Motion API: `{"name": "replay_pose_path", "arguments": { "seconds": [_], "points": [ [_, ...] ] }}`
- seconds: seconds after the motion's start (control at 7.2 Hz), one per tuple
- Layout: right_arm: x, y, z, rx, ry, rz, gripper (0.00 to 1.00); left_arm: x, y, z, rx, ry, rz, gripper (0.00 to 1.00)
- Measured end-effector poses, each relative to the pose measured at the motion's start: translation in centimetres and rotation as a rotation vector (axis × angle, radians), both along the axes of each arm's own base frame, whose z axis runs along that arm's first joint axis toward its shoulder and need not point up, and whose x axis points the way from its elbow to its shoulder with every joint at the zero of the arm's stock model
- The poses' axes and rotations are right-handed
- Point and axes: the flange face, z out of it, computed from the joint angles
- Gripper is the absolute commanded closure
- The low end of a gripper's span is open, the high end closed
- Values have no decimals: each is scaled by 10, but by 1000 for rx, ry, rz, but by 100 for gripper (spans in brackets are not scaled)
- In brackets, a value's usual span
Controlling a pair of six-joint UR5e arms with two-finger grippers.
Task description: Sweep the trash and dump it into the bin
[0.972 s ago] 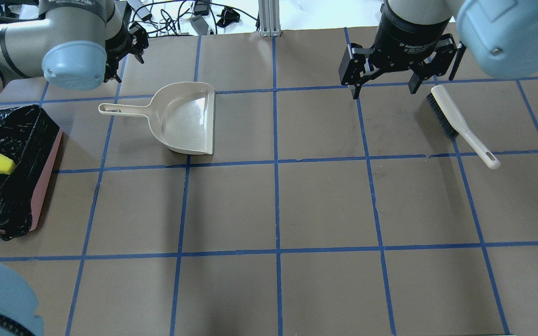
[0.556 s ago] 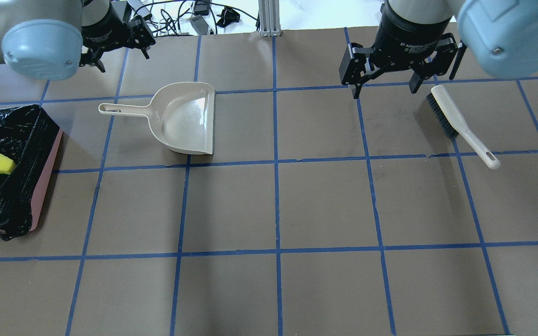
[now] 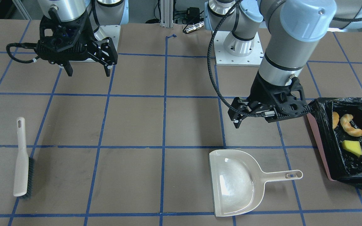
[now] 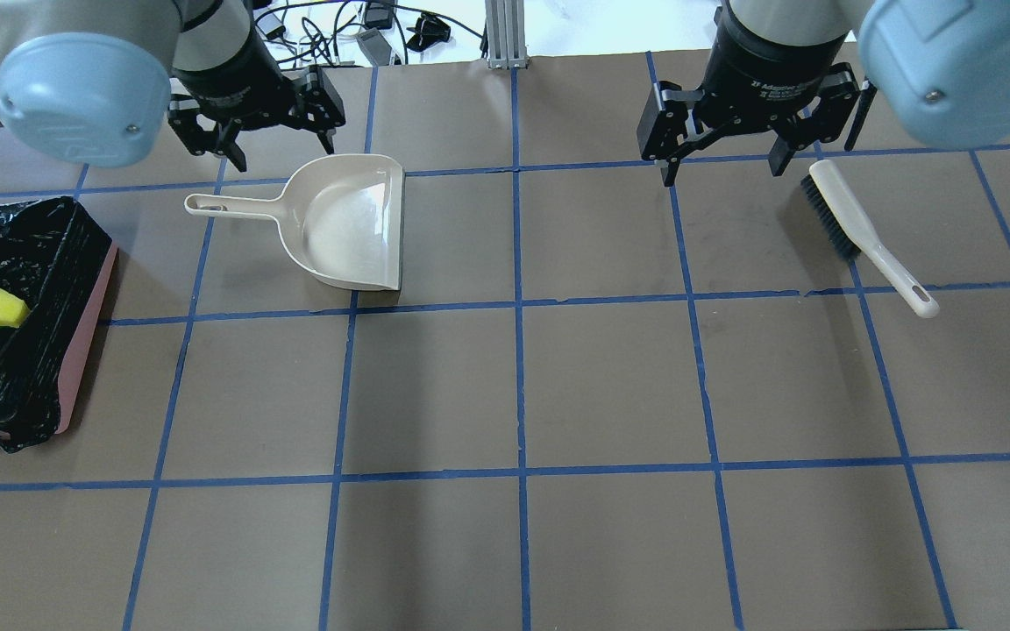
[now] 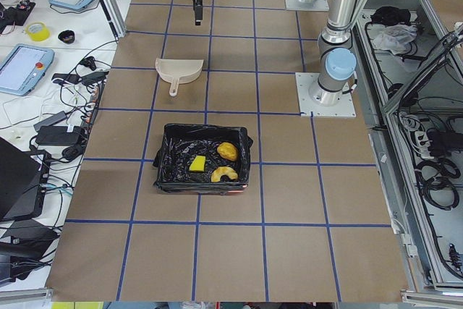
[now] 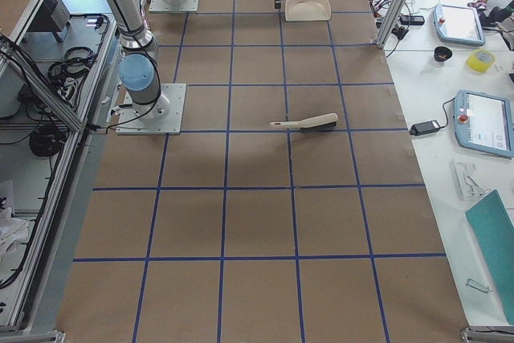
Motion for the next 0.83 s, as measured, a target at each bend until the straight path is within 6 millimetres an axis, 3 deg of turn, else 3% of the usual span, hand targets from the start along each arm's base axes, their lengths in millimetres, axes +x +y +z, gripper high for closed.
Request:
{"name": "replay_pose_path", "arguments": {
  "seconds": [0.28, 0.83],
  "points": [
    [0, 0, 0, 0, -1, 0, 0, -3, 12, -1, 29, -3, -70, 0],
    [0, 0, 0, 0, 0, 0, 0, 24, 48, 66, 110, -11, -154, 0]
  ]
}}
